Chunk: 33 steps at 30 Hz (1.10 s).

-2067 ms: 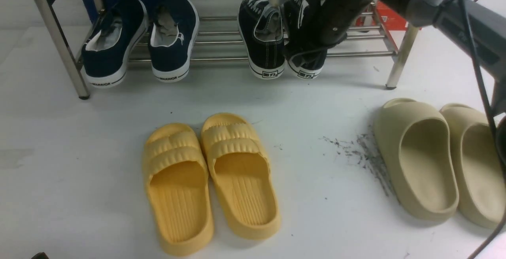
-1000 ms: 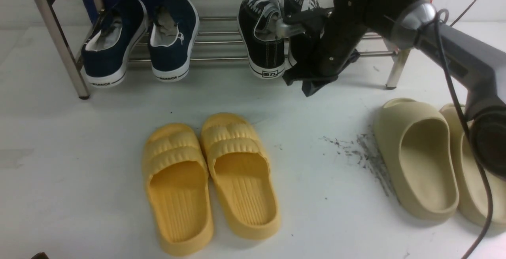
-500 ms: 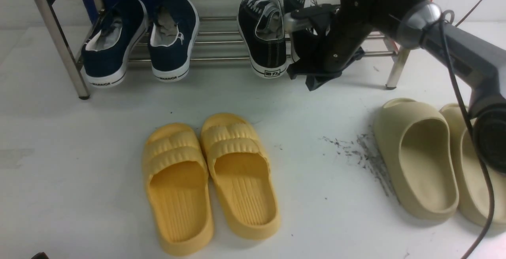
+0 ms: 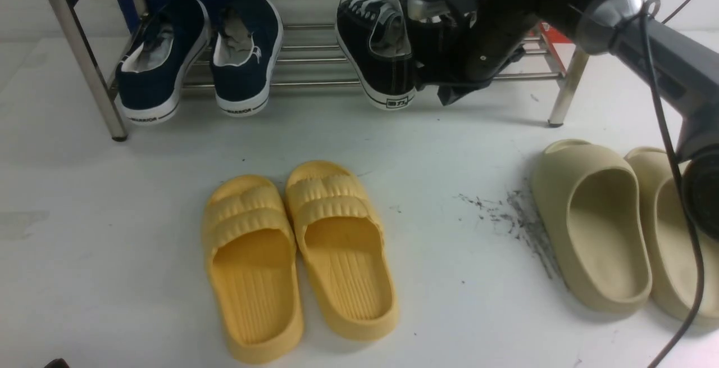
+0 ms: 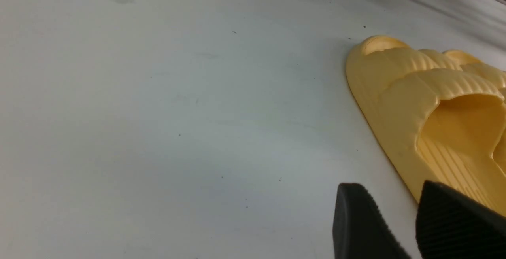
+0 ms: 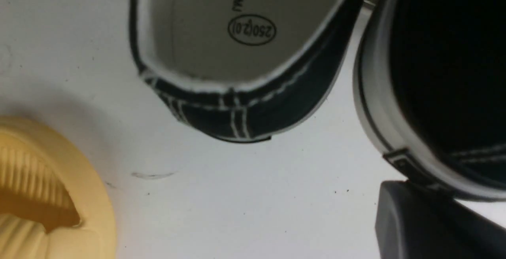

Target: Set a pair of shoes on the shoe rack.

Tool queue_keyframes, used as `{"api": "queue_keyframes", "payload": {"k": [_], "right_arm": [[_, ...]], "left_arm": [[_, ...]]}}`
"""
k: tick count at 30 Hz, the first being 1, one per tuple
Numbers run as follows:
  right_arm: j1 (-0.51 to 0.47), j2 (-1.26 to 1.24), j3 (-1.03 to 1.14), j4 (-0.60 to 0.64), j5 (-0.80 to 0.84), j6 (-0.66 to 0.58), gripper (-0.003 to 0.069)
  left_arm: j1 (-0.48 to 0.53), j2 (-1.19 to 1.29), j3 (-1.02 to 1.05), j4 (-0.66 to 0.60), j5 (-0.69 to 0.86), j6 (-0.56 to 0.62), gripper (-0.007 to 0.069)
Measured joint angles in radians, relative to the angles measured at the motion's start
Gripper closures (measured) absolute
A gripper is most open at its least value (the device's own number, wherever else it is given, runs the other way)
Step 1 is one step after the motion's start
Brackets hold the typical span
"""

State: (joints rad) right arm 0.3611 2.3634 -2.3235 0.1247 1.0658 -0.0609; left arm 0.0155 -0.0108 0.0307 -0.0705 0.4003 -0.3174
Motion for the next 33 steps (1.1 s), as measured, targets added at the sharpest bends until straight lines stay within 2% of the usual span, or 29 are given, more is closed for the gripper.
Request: {"api": "queue_keyframes", "payload": {"k": [5,11,19,27,28,33], "right_arm": [[0.000,0.000,-0.003,0.014,0.032,0.000,0.0636],[0.000,-0.020,-0.022,0.054,0.159,0.000,0.0622],[0.000,-0.204,0.035,0.054,0.180,-0.001,0.0612],[0.000,-0.675,0.543,0.049,0.181,0.008,0.0610],[0.000,-0.675,0.555,0.049,0.181,0.009,0.0610],[0.000,-0.919,0.827,0.030,0.185,0.083,0.0610]], "left_arm": [[0.000,0.000,0.000,0.000,0.000,0.000,0.0386],[0.000,0.000,0.000,0.000,0.000,0.000,0.0386],[0.000,0.000,0.000,0.000,0.000,0.000,0.0386],[0.000,0.000,0.000,0.000,0.000,0.000,0.0386],[0.000,0.000,0.000,0.000,0.000,0.000,0.0386],[0.000,0.000,0.000,0.000,0.000,0.000,0.0386]]}}
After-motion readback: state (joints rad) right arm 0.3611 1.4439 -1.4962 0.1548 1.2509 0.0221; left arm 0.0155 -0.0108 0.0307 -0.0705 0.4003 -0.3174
